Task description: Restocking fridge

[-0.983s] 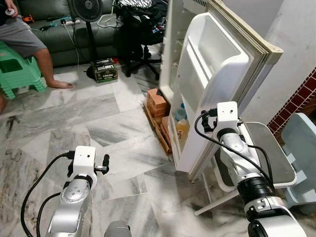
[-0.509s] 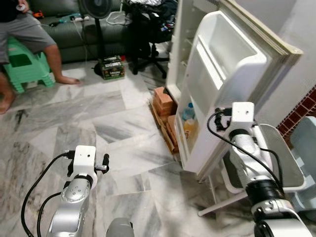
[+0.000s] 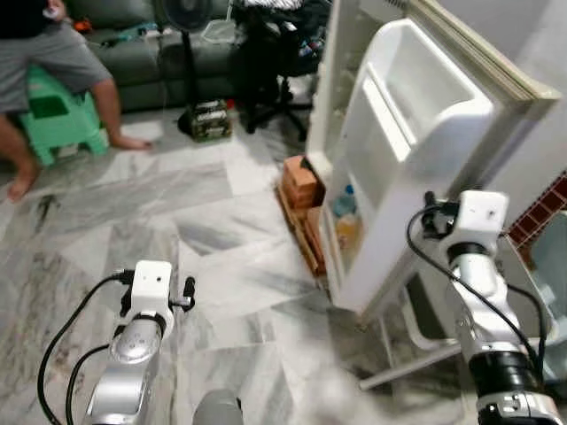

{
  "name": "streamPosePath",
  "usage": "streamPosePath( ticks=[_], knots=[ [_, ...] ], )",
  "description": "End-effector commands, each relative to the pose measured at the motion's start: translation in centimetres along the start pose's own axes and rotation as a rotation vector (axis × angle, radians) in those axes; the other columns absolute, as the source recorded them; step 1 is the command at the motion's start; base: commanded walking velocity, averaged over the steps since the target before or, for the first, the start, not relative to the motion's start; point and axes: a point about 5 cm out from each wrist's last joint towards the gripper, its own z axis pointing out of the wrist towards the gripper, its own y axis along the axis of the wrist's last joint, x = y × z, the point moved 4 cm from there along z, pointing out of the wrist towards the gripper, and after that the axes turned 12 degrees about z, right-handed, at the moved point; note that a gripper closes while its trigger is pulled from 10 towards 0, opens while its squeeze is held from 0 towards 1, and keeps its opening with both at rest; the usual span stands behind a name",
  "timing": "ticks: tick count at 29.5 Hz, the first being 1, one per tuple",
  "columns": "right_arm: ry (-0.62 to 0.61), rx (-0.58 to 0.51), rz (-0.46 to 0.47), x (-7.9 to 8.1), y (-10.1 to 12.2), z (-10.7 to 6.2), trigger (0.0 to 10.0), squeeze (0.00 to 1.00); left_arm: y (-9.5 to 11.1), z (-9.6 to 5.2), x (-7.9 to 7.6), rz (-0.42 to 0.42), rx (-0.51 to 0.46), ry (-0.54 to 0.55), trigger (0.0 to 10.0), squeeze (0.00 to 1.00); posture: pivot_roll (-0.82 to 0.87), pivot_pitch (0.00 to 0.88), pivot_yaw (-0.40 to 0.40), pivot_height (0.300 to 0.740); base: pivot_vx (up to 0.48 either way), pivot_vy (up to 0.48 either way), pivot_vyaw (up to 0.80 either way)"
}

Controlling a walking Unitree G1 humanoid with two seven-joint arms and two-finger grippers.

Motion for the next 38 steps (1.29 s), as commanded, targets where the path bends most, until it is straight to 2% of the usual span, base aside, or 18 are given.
streamPosePath(
  ticks=[1, 6, 11, 16, 19, 23, 25, 30, 38],
  knots=[
    [0.012, 0.021, 0.006, 0.6, -0.5, -0.5, 10.0, 0.0, 0.7, 0.1, -0.1, 0.005, -0.026, -0.008, 10.0, 0.0, 0.08, 0.0, -0.007, 0.74, 0.0, 0.48, -0.8],
    [0.054, 0.023, 0.021, 2.0, -0.8, -1.4, 10.0, 0.0, 0.7, 0.1, -0.1, 0.006, -0.028, -0.001, 10.0, 0.0, 0.08, 0.0, -0.012, 0.74, 0.0, 0.0, -0.78],
    [0.07, 0.017, 0.034, 2.5, -0.6, -1.7, 10.0, 0.0, 0.7, 0.2, -0.1, 0.006, -0.028, -0.001, 10.0, 0.0, 0.08, 0.0, -0.011, 0.74, 0.0, 0.0, 0.0],
    [0.07, 0.013, 0.05, 2.8, -0.1, -1.1, 10.0, 0.0, 0.7, 0.3, -0.2, 0.012, -0.025, -0.008, 10.0, 0.0, 0.08, 0.0, -0.009, 0.74, 0.0, 0.0, 0.0],
    [0.106, 0.005, 0.09, 3.7, 0.4, -0.5, 10.0, 0.0, 0.7, 0.3, -0.2, 0.011, -0.024, -0.007, 10.0, 0.0, 0.08, 0.0, -0.009, 0.74, 0.0, 0.0, 0.0],
    [0.156, 0.02, 0.1, 4.7, 0.3, -0.4, 10.0, 0.0, 0.6, 0.3, -0.2, 0.01, -0.023, -0.005, 10.0, 0.0, 0.08, 0.0, -0.011, 0.74, 0.0, 0.0, 0.0],
    [0.188, 0.042, 0.14, 5.6, 0.2, -0.2, 10.0, 0.0, 0.7, 0.3, -0.2, 0.008, -0.023, -0.005, 10.0, 0.0, 0.08, 0.0, -0.012, 0.74, 0.0, 0.0, 0.0],
    [0.25, 0.039, 0.149, 7.6, 0.7, 0.6, 10.0, 0.0, 0.7, 0.3, -0.3, 0.007, -0.024, -0.006, 10.0, 0.0, 0.09, 0.0, -0.013, 0.74, 0.0, 0.0, 0.0],
    [0.261, 0.026, 0.127, 8.5, 1.5, 1.9, 10.0, 0.0, 0.7, 0.3, -0.3, 0.005, -0.021, -0.005, 10.0, 0.0, 0.09, 0.0, -0.016, 0.74, 0.0, 0.0, 0.0]
  ],
)
